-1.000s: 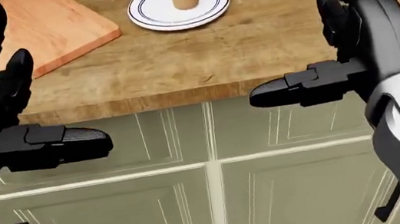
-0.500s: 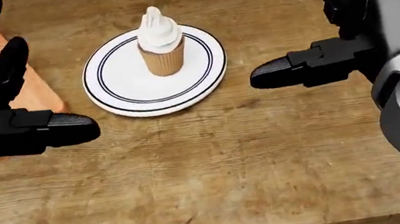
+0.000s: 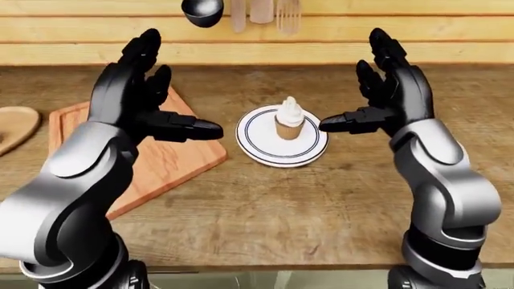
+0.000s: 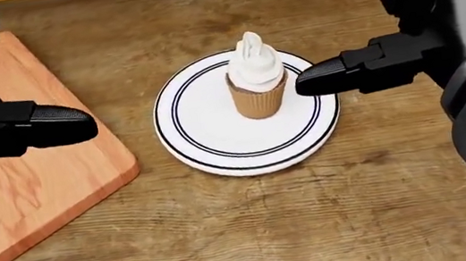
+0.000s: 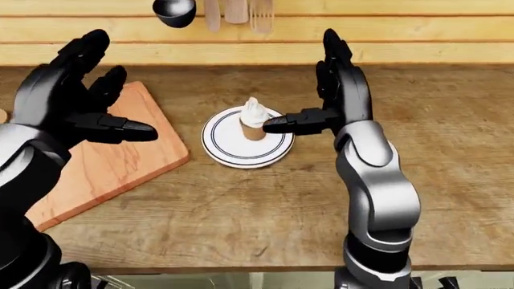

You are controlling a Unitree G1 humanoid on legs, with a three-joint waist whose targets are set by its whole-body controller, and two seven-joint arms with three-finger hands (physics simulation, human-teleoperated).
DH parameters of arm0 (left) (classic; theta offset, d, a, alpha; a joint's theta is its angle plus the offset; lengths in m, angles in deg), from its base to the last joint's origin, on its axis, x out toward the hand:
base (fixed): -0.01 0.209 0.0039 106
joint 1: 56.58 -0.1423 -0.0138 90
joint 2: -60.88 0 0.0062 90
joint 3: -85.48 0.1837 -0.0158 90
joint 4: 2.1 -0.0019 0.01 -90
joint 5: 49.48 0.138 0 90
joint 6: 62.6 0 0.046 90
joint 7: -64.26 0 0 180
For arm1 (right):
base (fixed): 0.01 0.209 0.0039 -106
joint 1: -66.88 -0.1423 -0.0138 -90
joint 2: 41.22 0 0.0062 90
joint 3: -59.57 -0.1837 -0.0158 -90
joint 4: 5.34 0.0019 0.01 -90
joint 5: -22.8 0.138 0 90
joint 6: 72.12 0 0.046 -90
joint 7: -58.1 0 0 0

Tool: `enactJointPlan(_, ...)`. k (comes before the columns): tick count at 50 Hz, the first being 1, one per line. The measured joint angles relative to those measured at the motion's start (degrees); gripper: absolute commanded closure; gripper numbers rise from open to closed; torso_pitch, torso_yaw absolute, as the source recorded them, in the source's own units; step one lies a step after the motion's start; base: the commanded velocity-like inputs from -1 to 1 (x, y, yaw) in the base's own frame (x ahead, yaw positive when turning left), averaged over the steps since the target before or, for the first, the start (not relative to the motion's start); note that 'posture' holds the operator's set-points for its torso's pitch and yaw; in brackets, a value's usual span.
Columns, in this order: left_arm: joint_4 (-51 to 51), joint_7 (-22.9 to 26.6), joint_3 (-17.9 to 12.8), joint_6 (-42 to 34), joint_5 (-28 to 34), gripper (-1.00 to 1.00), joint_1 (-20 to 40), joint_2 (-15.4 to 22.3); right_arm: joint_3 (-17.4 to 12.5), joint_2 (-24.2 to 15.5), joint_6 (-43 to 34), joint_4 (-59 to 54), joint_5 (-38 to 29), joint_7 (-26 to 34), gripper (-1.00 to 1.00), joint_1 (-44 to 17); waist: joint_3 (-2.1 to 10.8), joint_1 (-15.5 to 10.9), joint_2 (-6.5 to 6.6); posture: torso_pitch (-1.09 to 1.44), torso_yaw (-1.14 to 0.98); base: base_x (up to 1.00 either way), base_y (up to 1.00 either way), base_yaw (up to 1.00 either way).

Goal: Move the dessert items from the plate to the tray.

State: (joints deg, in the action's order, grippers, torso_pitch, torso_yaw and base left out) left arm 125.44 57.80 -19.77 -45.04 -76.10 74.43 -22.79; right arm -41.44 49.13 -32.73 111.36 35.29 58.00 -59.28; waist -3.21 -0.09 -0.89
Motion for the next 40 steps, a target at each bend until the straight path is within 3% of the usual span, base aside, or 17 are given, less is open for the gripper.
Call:
enactJointPlan(7,1.12,0.22,3.11,-3.63,1.20,-1.00,5.97,-0.45,-1.73,-1.46,-0.35,0.21,0.98,-0.63,-1.00,0.09,0.24,-0.36,0.78,0.00,0.00,0.00,0.00,0.00)
enactJointPlan(16,-3.10,4.29,14.46,-4.46,11.86,-1.00,14.22,-4.10,-2.77,-2.65,-0.14,-0.35,2.62,-1.06,-1.00,0.76,0.15,-0.41,0.14,0.00,0.00,0.00,0.00,0.00)
enactJointPlan(23,-8.95,12.08,20.40,-1.80,23.88,-1.00,17.96,-9.40,-2.66,-2.99,-0.08,-0.32,3.67,-1.91,-1.00,0.98,0.34,-0.15,-0.40,0.00,0.00,0.00,0.00,0.00)
enactJointPlan(30,-11.74,23.94,27.09,3.49,38.63,-1.00,17.37,-13.42,-2.64,-3.35,-0.08,-0.51,4.17,-2.27,-1.00,1.38,0.25,-0.04,-0.71,0.00,0.00,0.00,0.00,0.00)
enactJointPlan(35,-19.05,31.60,25.93,11.74,49.38,-1.00,16.93,-17.67,-2.89,-3.58,0.19,-0.91,4.29,-2.44,-1.00,1.39,0.73,-0.24,-0.26,0.00,0.00,0.00,0.00,0.00)
enactJointPlan(40,-25.58,34.13,23.29,20.69,57.29,-1.00,16.70,-21.83,-2.77,-3.65,0.37,-1.11,4.31,-2.72,-1.00,1.53,1.28,-0.29,-0.20,0.00,0.00,0.00,0.00,0.00)
